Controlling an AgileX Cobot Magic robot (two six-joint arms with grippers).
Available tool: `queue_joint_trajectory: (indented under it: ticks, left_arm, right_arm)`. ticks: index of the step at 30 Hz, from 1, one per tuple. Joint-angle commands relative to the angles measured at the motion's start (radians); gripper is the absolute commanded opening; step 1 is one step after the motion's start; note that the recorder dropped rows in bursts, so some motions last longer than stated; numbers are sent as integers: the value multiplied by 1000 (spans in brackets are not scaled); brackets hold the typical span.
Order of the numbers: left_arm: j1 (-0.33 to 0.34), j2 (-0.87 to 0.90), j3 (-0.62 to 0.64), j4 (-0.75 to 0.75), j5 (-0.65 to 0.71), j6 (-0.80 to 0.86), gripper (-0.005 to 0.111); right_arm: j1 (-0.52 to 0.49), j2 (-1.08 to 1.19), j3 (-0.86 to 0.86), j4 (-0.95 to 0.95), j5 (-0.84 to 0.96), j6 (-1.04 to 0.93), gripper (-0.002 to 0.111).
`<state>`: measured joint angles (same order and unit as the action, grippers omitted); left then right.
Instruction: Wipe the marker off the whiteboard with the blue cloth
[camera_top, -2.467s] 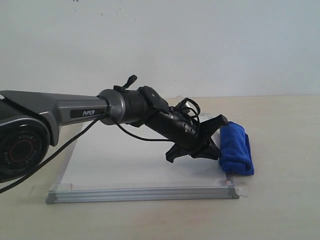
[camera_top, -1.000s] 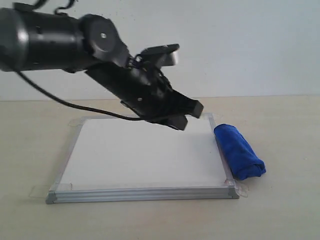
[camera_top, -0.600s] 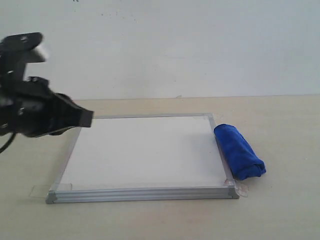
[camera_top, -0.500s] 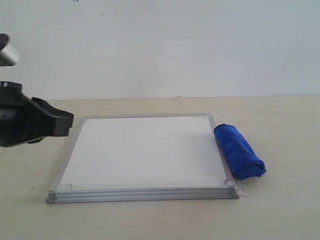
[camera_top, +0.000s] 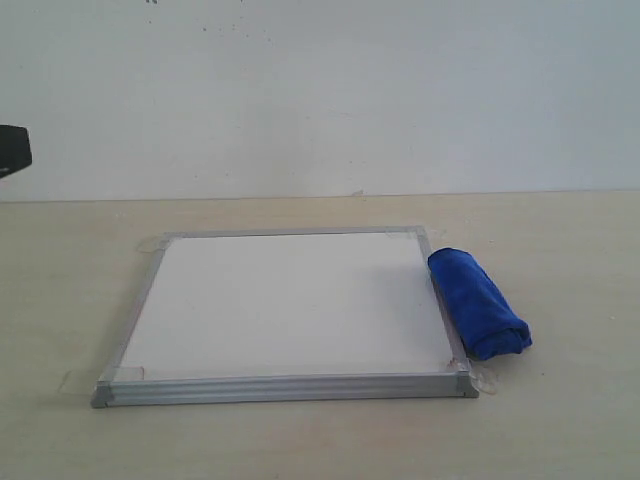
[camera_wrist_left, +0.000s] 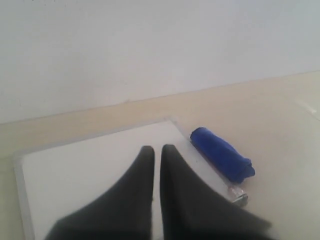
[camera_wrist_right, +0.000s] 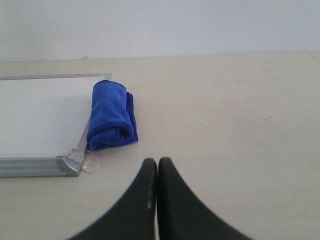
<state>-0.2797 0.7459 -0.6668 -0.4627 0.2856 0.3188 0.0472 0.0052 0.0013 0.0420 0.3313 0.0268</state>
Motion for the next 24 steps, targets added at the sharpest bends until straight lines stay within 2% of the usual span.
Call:
queue_joint_trajectory:
  ticks: [1,7,11,14,15,17,19,22,24]
  left_arm:
    - [1,-48,5,3,-6,3,4]
    - [1,-138,5,8,-3,6,4]
    - [4,-220,5,126,27,84,4]
    - [69,-327,17,190,139,87,4]
    - [122,-395,51,190,165,69,4]
    - [184,-485,120,190,141,46,4]
    - [222,-564,199,190,124,39,4]
    - [250,-671,337,190,122,39,4]
    - [259,-735,433,156,70,32,4]
  right_arm:
    - [-7,-5,-1,0,-6,-4,0]
    - [-7,-5,-1,0,-6,-4,0]
    - [-7,-5,-1,0,-6,-4,0]
    - [-7,-5,-1,0,-6,-4,0]
    - [-7,-5,-1,0,-6,-4,0]
    - [-7,-5,-1,0,-6,-4,0]
    - [-7,-5,-1,0,-6,-4,0]
    - [-7,-5,-1,0,-13,-4,0]
    - [-7,-5,-1,0,-8,-4,0]
